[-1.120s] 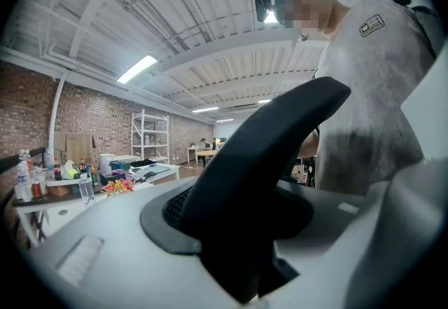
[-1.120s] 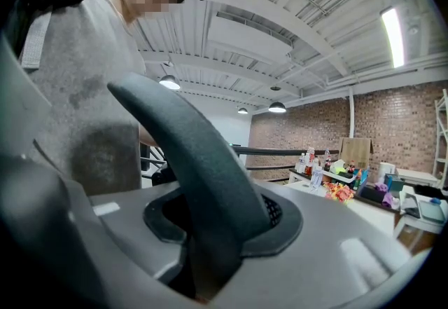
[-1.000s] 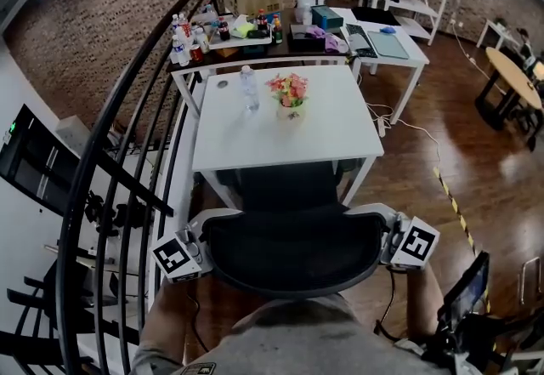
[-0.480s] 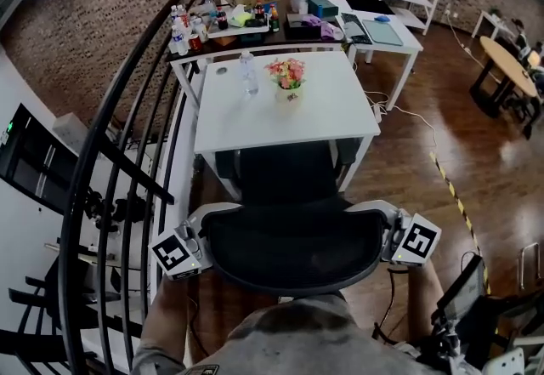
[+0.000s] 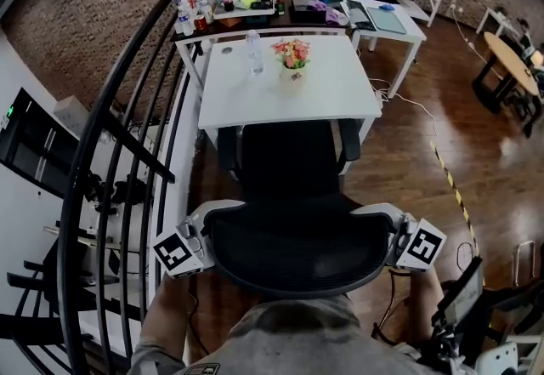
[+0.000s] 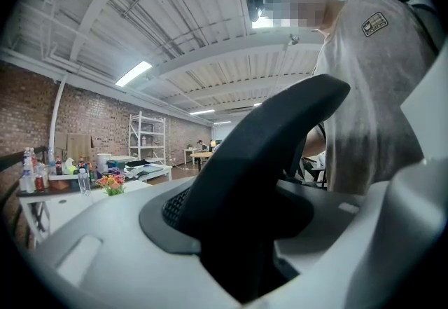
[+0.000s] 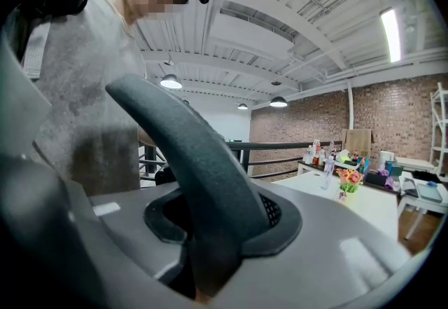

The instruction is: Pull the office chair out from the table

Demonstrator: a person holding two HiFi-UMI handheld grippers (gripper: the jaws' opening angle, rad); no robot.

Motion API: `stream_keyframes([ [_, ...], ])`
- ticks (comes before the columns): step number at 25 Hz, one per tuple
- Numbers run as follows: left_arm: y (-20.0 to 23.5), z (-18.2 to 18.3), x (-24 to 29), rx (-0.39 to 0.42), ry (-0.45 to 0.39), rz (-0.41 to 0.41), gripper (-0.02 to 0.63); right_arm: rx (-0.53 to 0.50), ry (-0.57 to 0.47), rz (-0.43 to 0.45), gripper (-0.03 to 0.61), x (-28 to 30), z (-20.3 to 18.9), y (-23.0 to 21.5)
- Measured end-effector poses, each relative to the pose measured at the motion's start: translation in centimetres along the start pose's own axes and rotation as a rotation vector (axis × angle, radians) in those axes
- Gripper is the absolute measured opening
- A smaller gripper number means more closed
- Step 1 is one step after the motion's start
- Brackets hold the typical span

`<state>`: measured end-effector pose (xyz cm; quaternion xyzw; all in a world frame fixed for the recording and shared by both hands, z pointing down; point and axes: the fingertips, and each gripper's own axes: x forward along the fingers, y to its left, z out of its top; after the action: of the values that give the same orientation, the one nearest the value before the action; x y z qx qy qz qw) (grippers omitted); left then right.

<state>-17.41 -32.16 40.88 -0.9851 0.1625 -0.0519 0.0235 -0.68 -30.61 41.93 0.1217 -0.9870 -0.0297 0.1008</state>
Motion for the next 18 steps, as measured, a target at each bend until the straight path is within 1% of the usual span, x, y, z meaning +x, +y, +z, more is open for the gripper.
stream_keyframes([
  [5, -3.0, 0.3, -0.1, -0.022, -0.002, 0.017, 0.221, 0.001, -0.007, 0.012, 0.152, -1.4, 0.0, 2.4],
  [8, -4.5, 0.3, 0.0, -0.035, 0.006, 0.04, 0.225, 0.005, 0.016, 0.019, 0.151, -2.5, -0.6, 3.5],
  [13, -7.2, 0.5, 0.2, -0.042, 0.014, 0.069, 0.232, -0.016, 0.02, 0.051, 0.15, -4.2, -0.9, 5.4],
  [18, -10.0, 0.8, 0.8, -0.053, 0.034, 0.089, 0.232, -0.018, -0.014, 0.073, 0.15, -6.2, -0.4, 6.8],
])
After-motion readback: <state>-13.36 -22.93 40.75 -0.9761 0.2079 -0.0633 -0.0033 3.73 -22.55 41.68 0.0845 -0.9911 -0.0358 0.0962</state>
